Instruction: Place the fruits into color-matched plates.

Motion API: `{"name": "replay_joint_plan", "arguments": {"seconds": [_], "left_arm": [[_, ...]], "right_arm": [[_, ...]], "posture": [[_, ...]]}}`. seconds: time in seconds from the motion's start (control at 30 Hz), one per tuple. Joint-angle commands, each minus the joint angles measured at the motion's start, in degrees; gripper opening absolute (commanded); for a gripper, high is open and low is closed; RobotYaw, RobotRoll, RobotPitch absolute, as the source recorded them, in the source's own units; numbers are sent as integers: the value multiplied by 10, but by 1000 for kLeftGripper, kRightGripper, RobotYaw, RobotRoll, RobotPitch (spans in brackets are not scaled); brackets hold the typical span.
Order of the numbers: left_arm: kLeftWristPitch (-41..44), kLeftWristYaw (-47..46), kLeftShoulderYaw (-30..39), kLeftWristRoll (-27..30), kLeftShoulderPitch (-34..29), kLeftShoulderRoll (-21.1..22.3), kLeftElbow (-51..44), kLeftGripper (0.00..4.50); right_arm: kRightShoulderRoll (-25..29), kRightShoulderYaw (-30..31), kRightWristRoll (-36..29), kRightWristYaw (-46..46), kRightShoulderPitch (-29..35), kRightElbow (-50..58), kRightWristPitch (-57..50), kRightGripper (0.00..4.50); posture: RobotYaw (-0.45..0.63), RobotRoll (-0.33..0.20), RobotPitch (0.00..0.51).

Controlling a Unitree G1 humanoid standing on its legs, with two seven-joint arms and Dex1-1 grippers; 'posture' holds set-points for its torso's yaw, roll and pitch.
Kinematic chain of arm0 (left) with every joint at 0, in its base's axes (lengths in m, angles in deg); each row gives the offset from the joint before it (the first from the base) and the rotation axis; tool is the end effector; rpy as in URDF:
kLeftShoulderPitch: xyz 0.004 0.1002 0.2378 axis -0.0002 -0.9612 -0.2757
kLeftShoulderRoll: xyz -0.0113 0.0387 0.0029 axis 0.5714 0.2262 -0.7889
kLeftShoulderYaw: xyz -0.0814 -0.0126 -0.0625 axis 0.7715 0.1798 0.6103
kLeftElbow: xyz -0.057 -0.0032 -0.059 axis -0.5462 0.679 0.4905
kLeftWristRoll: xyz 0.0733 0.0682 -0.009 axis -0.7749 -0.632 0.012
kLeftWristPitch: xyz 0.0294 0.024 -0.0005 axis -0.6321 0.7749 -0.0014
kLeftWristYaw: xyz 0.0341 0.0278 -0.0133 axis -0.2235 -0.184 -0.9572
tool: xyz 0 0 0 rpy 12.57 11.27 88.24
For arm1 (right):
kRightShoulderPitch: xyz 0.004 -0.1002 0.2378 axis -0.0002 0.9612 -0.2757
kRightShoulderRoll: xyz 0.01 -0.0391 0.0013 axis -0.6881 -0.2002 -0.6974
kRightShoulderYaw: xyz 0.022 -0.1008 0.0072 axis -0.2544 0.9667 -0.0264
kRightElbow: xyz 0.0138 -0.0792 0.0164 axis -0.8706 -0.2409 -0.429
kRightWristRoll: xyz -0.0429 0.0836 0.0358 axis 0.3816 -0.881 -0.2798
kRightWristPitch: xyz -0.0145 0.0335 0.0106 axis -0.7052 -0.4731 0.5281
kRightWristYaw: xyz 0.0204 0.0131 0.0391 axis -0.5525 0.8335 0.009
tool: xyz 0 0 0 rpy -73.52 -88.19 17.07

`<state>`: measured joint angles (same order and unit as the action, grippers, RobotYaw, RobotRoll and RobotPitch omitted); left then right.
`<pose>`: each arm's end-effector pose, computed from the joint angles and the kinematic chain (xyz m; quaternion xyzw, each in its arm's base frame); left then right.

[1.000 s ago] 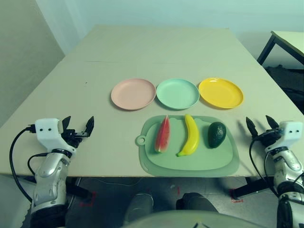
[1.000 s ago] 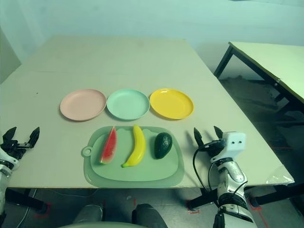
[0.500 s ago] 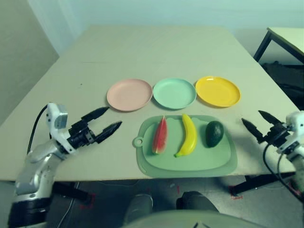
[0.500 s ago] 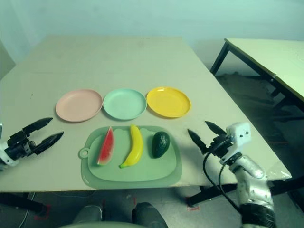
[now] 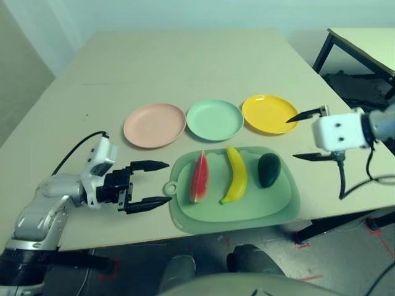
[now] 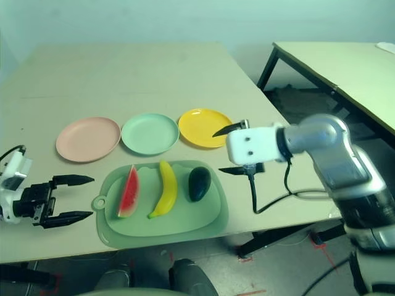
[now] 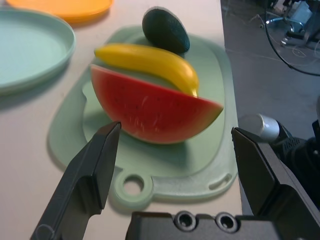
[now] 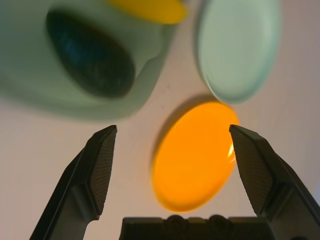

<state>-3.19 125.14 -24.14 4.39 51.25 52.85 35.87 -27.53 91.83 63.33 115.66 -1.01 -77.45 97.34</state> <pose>0.1913 0.2971 0.1332 0.0829 0.1128 -0.5972 0.7898 0.2757 -0.2187 0.2708 -0.6716 0.0340 0.5930 0.4429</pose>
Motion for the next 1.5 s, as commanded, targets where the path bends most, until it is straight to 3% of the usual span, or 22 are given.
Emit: {"name": "replay_joint_plan", "arguments": {"seconds": [0.03, 0.33, 0.87, 1.3, 1.47, 1.5], "left_arm": [[4, -6, -5, -14, -11, 5, -14, 4478], [8, -27, -17, -24, -7, 0, -34, 4478], [18, -28, -3, -19, 11, 12, -31, 4478], [20, -49, 8, -16, -13, 10, -68, 4478], [17, -46, 14, -18, -13, 14, -62, 4500], [17, -45, 14, -19, -12, 14, -60, 4500]], "right_arm": [[-10, 68, 24, 64, -38, -38, 85, 4500], [-30, 161, 14, 70, -61, -33, 77, 4500], [-113, 168, 89, 54, -26, -86, 55, 4500], [-132, 172, 136, 56, -15, -150, 89, 4500], [-136, 167, 128, 67, -10, -140, 72, 3080], [-136, 166, 127, 68, -10, -139, 68, 3066]], "posture": [[-9, 0, 29], [26, 0, 31], [42, 0, 37], [68, 0, 31], [60, 0, 32], [59, 0, 32]]}}
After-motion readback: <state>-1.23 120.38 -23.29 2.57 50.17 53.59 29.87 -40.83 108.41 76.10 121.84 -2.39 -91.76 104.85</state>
